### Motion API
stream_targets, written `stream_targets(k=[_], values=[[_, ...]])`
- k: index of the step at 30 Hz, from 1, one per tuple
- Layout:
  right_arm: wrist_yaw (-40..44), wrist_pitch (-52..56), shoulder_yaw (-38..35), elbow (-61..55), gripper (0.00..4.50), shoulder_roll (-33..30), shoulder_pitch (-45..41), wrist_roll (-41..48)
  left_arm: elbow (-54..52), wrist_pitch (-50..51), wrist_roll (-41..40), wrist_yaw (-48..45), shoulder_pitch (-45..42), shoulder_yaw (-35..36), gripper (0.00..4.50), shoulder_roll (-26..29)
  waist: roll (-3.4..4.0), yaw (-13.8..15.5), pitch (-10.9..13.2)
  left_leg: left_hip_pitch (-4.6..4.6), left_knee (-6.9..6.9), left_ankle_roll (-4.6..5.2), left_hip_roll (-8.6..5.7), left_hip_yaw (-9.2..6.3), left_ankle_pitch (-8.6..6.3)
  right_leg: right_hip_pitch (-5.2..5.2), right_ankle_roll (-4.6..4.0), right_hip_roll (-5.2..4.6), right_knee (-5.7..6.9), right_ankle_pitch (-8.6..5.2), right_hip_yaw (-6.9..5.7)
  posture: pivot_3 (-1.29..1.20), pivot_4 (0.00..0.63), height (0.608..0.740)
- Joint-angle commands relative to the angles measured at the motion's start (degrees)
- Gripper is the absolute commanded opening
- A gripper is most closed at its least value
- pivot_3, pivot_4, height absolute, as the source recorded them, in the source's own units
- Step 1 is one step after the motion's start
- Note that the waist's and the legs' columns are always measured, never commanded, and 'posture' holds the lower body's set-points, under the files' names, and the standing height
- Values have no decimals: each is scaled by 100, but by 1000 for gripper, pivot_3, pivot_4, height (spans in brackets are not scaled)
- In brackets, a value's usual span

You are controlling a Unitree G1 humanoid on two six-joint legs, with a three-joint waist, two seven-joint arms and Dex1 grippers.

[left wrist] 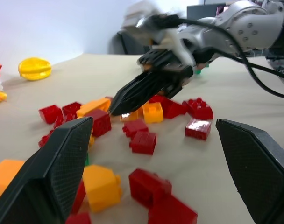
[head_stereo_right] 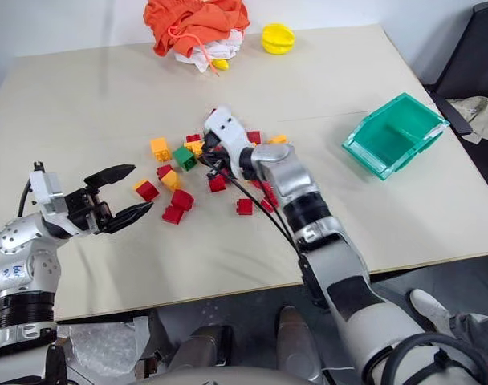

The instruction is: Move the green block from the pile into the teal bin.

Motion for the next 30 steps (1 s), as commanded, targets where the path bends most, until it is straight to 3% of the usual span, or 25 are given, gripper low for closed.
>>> stream_targets(k=[1, 4, 7, 18, 19, 30], values=[[4, 163, 78, -703, 20, -97, 149, 81, -193, -49, -39, 118, -24, -6, 4500, -32, 0, -15, 0, 0, 0, 0, 0, 1, 0, 0, 0, 1, 0, 0, 0, 0, 150, 740], [-90, -173, 194, -462, 20, -55, 169, -63, -154, -89, -12, 165, -25, -36, 4500, -64, 0, -45, 0, 5, -2, -1, 8, 11, 1, -2, 0, 7, 0, 0, 7, 0, 150, 740], [-29, -459, 201, -65, 598, 62, 83, -14, -99, -160, 11, 253, -35, 23, 4500, -43, 0, -43, 0, 6, -1, -2, 10, 14, 1, -3, 0, 9, 1, 0, 8, 0, 150, 740], [-90, -814, 215, 212, 4292, 298, 20, 6, -128, -176, 135, 803, 100, 106, 4500, 31, 0, -15, 0, 4, 1, -2, 4, 10, 1, -2, 0, 3, 0, 0, 7, 0, 150, 740], [-98, -840, 209, 240, 4480, 312, 3, 4, -156, -160, 129, 833, 128, 111, 4500, 42, 0, -16, 0, 4, 1, -2, 4, 10, 1, -2, 0, 4, 0, 0, 7, 0, 150, 740], [-137, -937, 135, 195, 4480, 228, -63, 39, 26, 610, 623, 1655, -203, -193, 4500, 375, 0, -11, 0, 4, 0, -2, 3, 9, 1, -2, 0, 4, 1, 0, 7, 0, 150, 740]])
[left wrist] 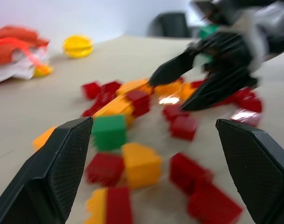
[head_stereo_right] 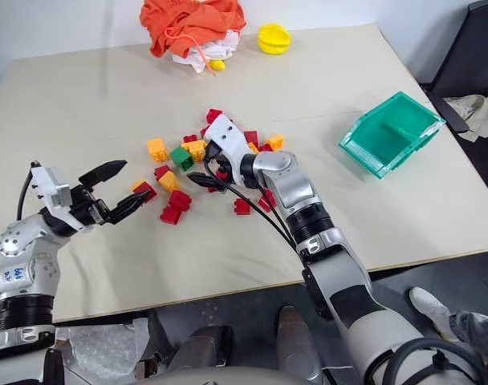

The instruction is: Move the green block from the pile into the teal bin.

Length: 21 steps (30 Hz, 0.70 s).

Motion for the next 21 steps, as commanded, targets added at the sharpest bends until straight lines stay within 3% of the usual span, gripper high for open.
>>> stream_targets(k=[1, 8, 21], values=[[74, -83, -98, -291, 4480, -55, -106, 134, -113, 395, 211, 314, -191, -144, 4500, 135, 0, 9, 0, 0, 1, 0, -3, -1, 0, 0, 0, -1, 1, 0, 0, 0, 150, 740], [888, 409, -307, -2233, 4480, -1175, 906, 687, 599, 1689, 1166, 781, -1620, -1097, 4500, 469, -2, 179, 0, -6, 5, 1, -12, -16, 0, 3, 3, -1, 0, 2, -9, 0, 150, 740], [1178, 984, -1295, -4302, 4480, -2900, 2411, 1690, 3268, 1567, 2670, -318, -4056, -2736, 4500, 286, -6, 212, 2, -11, 3, 7, -28, 18, -3, -1, 7, 4, -10, 4, -7, 0, 150, 740]])
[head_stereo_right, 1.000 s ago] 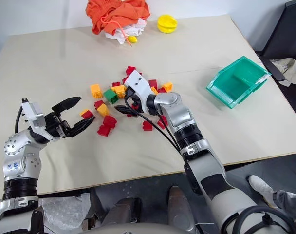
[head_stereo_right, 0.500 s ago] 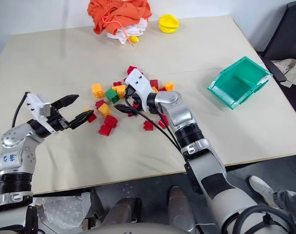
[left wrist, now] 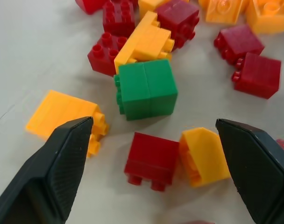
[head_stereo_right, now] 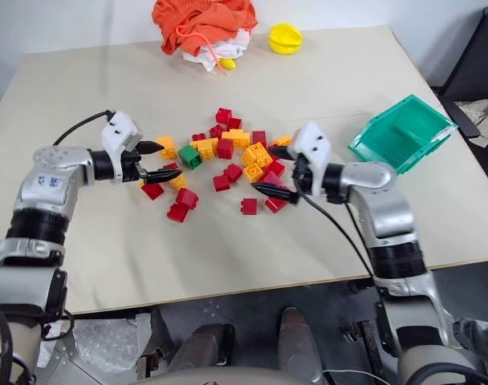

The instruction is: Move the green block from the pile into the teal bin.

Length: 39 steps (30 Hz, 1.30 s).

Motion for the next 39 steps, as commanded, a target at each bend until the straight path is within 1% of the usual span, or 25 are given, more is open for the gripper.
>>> stream_targets(k=[1, 3, 7, 10, 11, 16, 17, 18, 21, 25, 27, 29, 32, 33, 36, 39], values=[[-141, 148, -378, -576, 4480, -263, 209, 264, 892, -181, 465, 46, -654, -237, 4500, -182, -2, 49, 1, 1, 0, 0, 2, 5, 0, 0, 0, 1, 0, 0, 3, 0, 150, 740], [-315, 228, -567, -790, 4480, -413, 422, 307, 1585, -299, 715, 168, -1084, -395, 4500, -423, -5, 109, 3, 0, 5, 2, -1, 9, 0, 1, 2, 1, 1, 1, 1, 0, 150, 740], [-649, 329, -671, -1054, 4480, -427, 589, 363, 2378, -541, 954, 344, -1477, -434, 4500, -728, -6, 128, 3, 0, 10, 10, -6, 34, -1, 3, 11, -4, 1, 6, 9, 0, 150, 740], [-798, 428, -715, -1249, 4500, -437, 705, 437, 2681, -679, 1137, 503, -1607, -449, 3915, -847, -6, 110, 3, 1, 11, 11, -6, 34, -1, 3, 12, -4, 2, 6, 11, 0, 150, 740], [-842, 463, -743, -1320, 4500, -458, 761, 456, 2761, -736, 1166, 556, -1639, -434, 3659, -900, -7, 98, 3, 1, 11, 11, -5, 34, -1, 2, 12, -3, 2, 7, 11, 0, 150, 740], [-981, 545, -853, -1485, 4500, -623, 933, 516, 2979, -785, 1242, 560, -1718, -357, 2130, -1001, -7, 115, 3, 5, 11, 11, -6, 35, -1, 3, 13, -4, 3, 7, 15, 0, 150, 740], [-1004, 560, -908, -1503, 4500, -680, 958, 536, 3017, -781, 1250, 617, -1706, -325, 1931, -999, -6, 126, 3, 5, 13, 13, -7, 34, -1, 3, 14, -5, 5, 8, 15, 0, 150, 740], [-1025, 570, -942, -1515, 4500, -724, 975, 557, 3048, -782, 1258, 661, -1699, -302, 1853, -998, -7, 134, 3, 5, 14, 14, -9, 34, 0, 4, 15, -6, 4, 8, 15, 0, 150, 740], [-1090, 638, -1061, -1556, 4500, -838, 1028, 624, 3029, -932, 1155, 680, -1705, -116, 1853, -985, -7, 157, 3, 5, 18, 17, -10, 33, -1, 6, 19, -6, 3, 10, 18, 0, 150, 740], [-1064, 639, -1251, -1580, 4500, -1002, 1199, 752, 2823, -1219, 890, 343, -1781, 186, 1853, -988, -14, 174, 7, 4, 17, 18, -9, 35, -2, 5, 19, -5, 3, 10, 18, 0, 150, 740], [-875, 476, -1429, -1438, 4500, -1222, 1425, 753, 2313, -1654, 655, -615, -1699, 224, 1853, -961, -18, 203, 9, 0, 17, 18, -10, 37, -2, 4, 19, -6, 1, 10, 17, 0, 150, 740], [-685, 385, -1584, -1285, 4500, -1439, 1615, 792, 1666, -1739, 388, -1515, -1526, 208, 1853, -984, -19, 242, 9, -7, 18, 21, -10, 46, -4, 3, 19, -6, -4, 11, 14, 0, 150, 740], [-532, 303, -1667, -1129, 4500, -1669, 1733, 788, 804, -1478, -218, -1848, -1210, 504, 1853, -1239, -20, 273, 10, -11, 23, 26, -10, 45, -7, 4, 21, -11, -10, 11, 10, 0, 150, 740], [-504, 292, -1695, -1092, 4500, -1716, 1744, 793, 553, -1364, -246, -1848, -1110, 468, 1853, -1299, -20, 276, 10, -12, 27, 27, -6, 43, -8, 4, 21, -13, -10, 12, 10, 0, 150, 740], [-474, 223, -1774, -936, 4500, -1849, 1704, 764, -313, -953, -243, -1928, -718, 87, 1853, -1688, -20, 264, 10, -14, 41, 32, -7, 42, -10, 5, 25, -12, -7, 14, 14, 0, 150, 740], [-500, 187, -1793, -863, 4500, -1893, 1644, 771, -871, -695, -251, -1935, -453, -256, 1853, -2161, -21, 274, 11, -15, 56, 35, -7, 42, -12, 8, 28, -11, -2, 15, 16, 0, 150, 740]])
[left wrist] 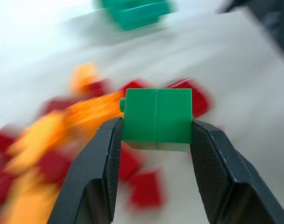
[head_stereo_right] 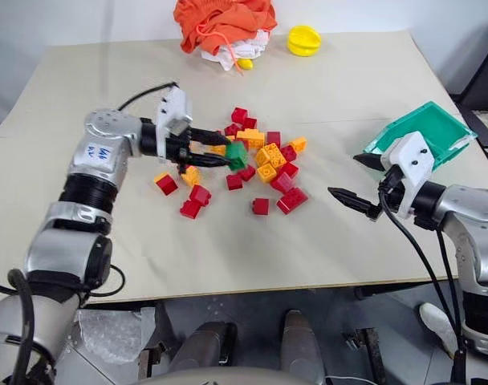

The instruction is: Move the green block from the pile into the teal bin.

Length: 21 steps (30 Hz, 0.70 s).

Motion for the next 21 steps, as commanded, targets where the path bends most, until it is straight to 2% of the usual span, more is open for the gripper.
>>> stream_targets(k=[1, 5, 9, 11, 16, 17, 18, 21], values=[[-6, -128, -228, -47, 4500, -131, -102, 93, -685, 212, -142, -60, 165, -353, 1853, -446, -2, 6, 1, -2, 5, 1, 0, 0, -1, 0, 1, 0, 0, 1, 0, 0, 150, 740], [-24, 4, -311, -284, 4500, -201, 49, 160, -245, -99, 149, 173, 150, -840, 1853, -1248, -3, 31, 2, -7, 22, 5, -2, 0, -3, 1, 5, 1, 1, 3, 1, 0, 150, 740], [-88, 130, -510, -537, 4500, -248, 300, 216, 131, -351, 283, 365, 57, -972, 1853, -1564, -4, 86, 3, -7, 29, 7, -7, 3, -4, 1, 6, 2, -3, 4, 7, 0, 150, 740], [-158, 201, -620, -657, 4500, -258, 417, 263, 349, -424, 335, 478, 13, -991, 2562, -1637, -4, 96, 2, -6, 31, 7, -6, 3, -4, 1, 6, 2, -7, 4, 8, 0, 150, 740], [-221, 306, -784, -808, 4500, -313, 654, 318, 357, -365, 215, 523, -13, -867, 3871, -1657, -5, 134, 3, -2, 41, 8, -8, 2, -5, 2, 7, 0, -6, 5, 13, 0, 150, 740], [-228, 327, -811, -816, 4500, -325, 684, 327, 331, -409, 202, 546, -5, -836, 4296, -1638, -5, 136, 3, -2, 41, 9, -9, 2, -5, 2, 8, -1, -6, 5, 13, 0, 150, 740], [-233, 340, -829, -822, 4500, -333, 705, 336, 313, -451, 200, 561, 2, -816, 4470, -1626, -5, 136, 3, -2, 41, 10, -9, 2, -6, 2, 8, -1, -6, 5, 13, 0, 150, 740], [-149, 430, -878, -853, 4500, -458, 873, 362, -21, -409, -67, 508, 94, -503, 4470, -1430, -5, 136, 3, -3, 41, 10, -10, 2, -6, 2, 10, -2, -6, 6, 13, 0, 150, 740]])
